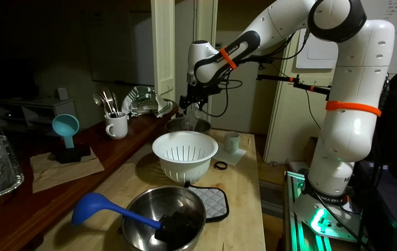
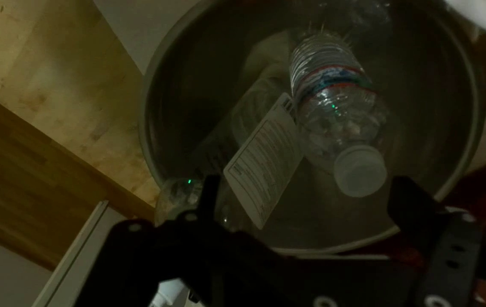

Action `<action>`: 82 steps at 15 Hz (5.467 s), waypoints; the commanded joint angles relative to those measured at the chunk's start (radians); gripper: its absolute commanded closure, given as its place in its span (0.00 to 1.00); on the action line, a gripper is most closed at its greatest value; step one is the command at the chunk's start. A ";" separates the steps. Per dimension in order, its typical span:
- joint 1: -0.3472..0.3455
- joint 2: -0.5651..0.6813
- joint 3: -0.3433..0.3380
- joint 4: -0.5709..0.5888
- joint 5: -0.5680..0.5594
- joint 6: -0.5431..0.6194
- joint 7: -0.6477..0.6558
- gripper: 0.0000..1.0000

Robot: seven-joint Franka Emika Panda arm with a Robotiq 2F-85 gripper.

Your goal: Take the water bottle out of the metal bowl

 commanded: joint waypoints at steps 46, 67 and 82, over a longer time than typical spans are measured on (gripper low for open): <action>0.121 -0.106 0.023 0.185 0.166 -0.003 -0.050 0.92; 0.203 0.281 0.039 0.671 0.129 -0.102 -0.102 0.92; 0.206 0.177 0.068 0.658 0.172 -0.121 -0.206 0.00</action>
